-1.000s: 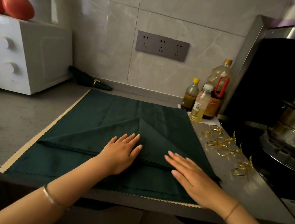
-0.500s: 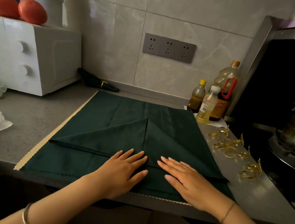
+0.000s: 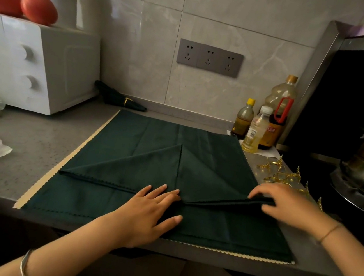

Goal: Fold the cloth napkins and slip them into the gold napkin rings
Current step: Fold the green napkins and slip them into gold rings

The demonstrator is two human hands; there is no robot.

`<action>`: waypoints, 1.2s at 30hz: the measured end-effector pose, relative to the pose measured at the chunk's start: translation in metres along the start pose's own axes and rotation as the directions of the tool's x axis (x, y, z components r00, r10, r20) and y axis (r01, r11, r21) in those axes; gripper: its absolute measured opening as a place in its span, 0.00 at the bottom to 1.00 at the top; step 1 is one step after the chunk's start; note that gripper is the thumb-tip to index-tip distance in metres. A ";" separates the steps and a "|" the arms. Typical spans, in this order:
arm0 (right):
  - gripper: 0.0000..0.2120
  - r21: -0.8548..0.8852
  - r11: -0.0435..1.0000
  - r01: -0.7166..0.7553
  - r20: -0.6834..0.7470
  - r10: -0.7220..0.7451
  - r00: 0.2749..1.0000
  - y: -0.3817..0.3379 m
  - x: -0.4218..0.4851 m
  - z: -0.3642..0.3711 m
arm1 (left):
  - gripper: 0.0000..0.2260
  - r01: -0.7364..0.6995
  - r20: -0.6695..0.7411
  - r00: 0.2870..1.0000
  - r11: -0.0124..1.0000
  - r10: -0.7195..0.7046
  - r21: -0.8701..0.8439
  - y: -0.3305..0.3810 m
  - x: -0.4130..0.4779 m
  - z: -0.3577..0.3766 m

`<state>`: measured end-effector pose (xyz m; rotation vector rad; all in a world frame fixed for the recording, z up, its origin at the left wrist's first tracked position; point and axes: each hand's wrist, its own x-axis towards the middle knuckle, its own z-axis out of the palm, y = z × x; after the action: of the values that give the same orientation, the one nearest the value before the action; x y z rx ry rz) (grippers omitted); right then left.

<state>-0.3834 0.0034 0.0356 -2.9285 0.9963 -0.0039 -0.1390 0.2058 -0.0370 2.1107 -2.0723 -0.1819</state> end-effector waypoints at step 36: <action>0.13 0.831 0.556 -0.012 -0.123 0.205 0.971 -0.055 0.212 0.062 | 0.30 0.024 -0.049 0.998 0.994 -0.029 -0.105 0.002 -0.001 0.001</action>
<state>-0.1810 -0.0791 -0.0265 -1.9900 0.8541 -0.6185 -0.1411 0.2063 -0.0374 2.0606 -1.9627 -0.2335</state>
